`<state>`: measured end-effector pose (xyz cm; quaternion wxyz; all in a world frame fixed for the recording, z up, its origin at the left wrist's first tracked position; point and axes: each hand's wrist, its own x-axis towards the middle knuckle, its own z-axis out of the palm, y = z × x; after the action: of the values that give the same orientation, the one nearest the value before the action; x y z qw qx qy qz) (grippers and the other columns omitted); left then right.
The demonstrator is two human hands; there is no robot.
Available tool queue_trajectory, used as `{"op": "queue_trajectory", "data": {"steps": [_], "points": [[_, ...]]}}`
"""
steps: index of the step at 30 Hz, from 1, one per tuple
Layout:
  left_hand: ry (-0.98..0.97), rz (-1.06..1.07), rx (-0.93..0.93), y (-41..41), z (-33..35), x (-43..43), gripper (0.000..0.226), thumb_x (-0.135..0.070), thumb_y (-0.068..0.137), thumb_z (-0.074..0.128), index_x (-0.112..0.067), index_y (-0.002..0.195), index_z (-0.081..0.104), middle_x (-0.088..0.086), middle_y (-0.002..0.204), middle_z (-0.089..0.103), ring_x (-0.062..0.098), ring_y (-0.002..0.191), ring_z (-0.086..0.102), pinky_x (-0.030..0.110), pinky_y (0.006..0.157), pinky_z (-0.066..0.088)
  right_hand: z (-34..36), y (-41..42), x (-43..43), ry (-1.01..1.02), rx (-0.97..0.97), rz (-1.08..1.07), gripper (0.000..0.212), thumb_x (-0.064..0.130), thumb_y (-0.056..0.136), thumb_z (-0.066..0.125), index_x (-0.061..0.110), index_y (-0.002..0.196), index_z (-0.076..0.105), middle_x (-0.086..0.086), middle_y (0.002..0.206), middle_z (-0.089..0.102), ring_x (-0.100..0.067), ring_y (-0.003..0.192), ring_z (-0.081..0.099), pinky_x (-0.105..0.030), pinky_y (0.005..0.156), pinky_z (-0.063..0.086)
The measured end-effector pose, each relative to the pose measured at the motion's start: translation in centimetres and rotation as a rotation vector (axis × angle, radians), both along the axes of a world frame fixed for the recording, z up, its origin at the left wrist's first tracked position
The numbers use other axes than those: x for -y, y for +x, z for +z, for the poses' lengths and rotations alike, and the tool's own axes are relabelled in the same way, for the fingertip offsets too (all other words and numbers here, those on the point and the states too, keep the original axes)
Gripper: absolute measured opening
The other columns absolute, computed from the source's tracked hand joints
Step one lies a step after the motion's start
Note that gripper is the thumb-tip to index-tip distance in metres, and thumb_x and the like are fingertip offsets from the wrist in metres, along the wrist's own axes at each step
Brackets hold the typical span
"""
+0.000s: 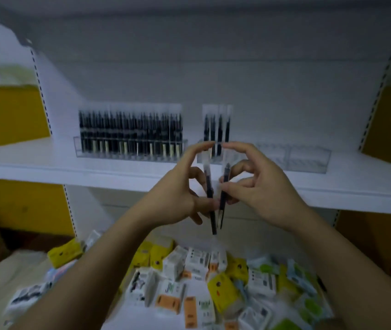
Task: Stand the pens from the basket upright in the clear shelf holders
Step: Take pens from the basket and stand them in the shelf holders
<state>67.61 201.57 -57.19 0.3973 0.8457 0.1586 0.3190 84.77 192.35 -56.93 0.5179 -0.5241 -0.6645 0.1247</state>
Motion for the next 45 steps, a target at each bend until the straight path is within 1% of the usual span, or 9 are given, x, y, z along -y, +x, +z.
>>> {"op": "queue_trajectory", "data": {"steps": [2,7,13,20,25,30,36,41,45], "points": [[0.022,-0.007,-0.002,0.7,1.9,-0.5,0.08,-0.008,0.08,0.075,-0.054,0.13,0.033,0.009,0.091,0.06,0.027,0.066,0.072,0.039,0.052,0.059,1.5,0.8,-0.4,0.039,-0.007,-0.026,0.056,0.01,0.088,0.068,0.046,0.127,0.05,0.004,0.089,0.065,-0.02,0.069,0.073,-0.039,0.067,0.061],[0.163,0.035,0.062,2.8,5.7,-2.0,0.044,-0.009,0.093,0.058,-0.033,0.129,0.047,0.005,0.098,0.06,0.018,0.077,0.072,0.033,0.058,0.059,4.9,2.9,-1.6,0.111,-0.017,-0.077,0.052,0.009,0.089,0.066,0.041,0.127,0.053,0.002,0.091,0.064,-0.021,0.067,0.072,-0.039,0.065,0.061],[0.3,0.184,0.124,5.7,9.7,-4.0,0.051,-0.016,0.087,0.066,-0.036,0.132,0.05,-0.011,0.102,0.058,0.003,0.075,0.069,0.017,0.06,0.056,8.5,5.9,-2.8,0.175,0.017,-0.103,0.027,0.012,0.089,0.066,0.026,0.112,0.065,0.016,0.076,0.065,-0.015,0.059,0.069,-0.028,0.059,0.06],[0.352,0.25,0.248,8.7,12.6,-6.4,0.055,-0.013,0.088,0.066,-0.033,0.137,0.049,-0.007,0.096,0.061,0.005,0.076,0.069,0.019,0.061,0.056,11.9,8.7,-5.6,0.299,0.065,-0.167,0.022,0.014,0.088,0.067,0.024,0.107,0.066,-0.005,0.082,0.069,-0.018,0.069,0.069,-0.029,0.058,0.059],[0.532,0.307,0.17,10.4,13.4,-8.3,0.048,-0.021,0.085,0.071,-0.035,0.128,0.055,-0.011,0.087,0.065,-0.004,0.082,0.064,0.02,0.08,0.055,13.5,10.0,-8.6,0.327,0.097,-0.197,0.02,0.015,0.089,0.068,0.026,0.105,0.064,-0.001,0.082,0.068,-0.015,0.068,0.069,-0.029,0.057,0.059],[0.6,0.376,0.109,11.3,13.2,-10.4,0.048,-0.029,0.081,0.073,-0.04,0.124,0.056,-0.018,0.084,0.065,-0.01,0.087,0.06,0.019,0.086,0.045,13.1,10.5,-11.8,0.355,0.052,-0.187,0.02,0.015,0.087,0.07,0.026,0.102,0.062,0.0,0.081,0.067,-0.013,0.064,0.069,-0.026,0.054,0.057],[0.62,0.432,0.085,11.6,12.1,-12.1,0.05,-0.034,0.082,0.072,-0.043,0.128,0.054,-0.019,0.088,0.067,-0.011,0.093,0.057,0.0,0.078,0.025,11.3,10.6,-14.8,0.369,0.018,-0.187,0.019,0.016,0.087,0.07,0.025,0.1,0.06,0.0,0.082,0.066,-0.016,0.065,0.068,-0.028,0.055,0.058],[0.64,0.441,0.067,11.9,12.0,-12.6,0.053,-0.03,0.083,0.072,-0.041,0.131,0.053,-0.017,0.09,0.067,-0.002,0.097,0.06,0.005,0.083,0.029,9.9,11.7,-15.3,0.388,-0.087,-0.172,0.02,0.014,0.087,0.07,0.025,0.099,0.059,0.0,0.081,0.066,-0.014,0.066,0.069,-0.026,0.054,0.057],[0.634,0.432,0.022,12.2,11.7,-13.0,0.05,-0.034,0.084,0.069,-0.04,0.132,0.053,-0.017,0.091,0.068,-0.006,0.101,0.057,0.008,0.086,0.025,9.6,12.0,-15.5,0.373,-0.108,-0.16,0.021,0.013,0.086,0.072,0.025,0.098,0.06,0.0,0.081,0.066,-0.013,0.064,0.069,-0.028,0.054,0.058]]}}
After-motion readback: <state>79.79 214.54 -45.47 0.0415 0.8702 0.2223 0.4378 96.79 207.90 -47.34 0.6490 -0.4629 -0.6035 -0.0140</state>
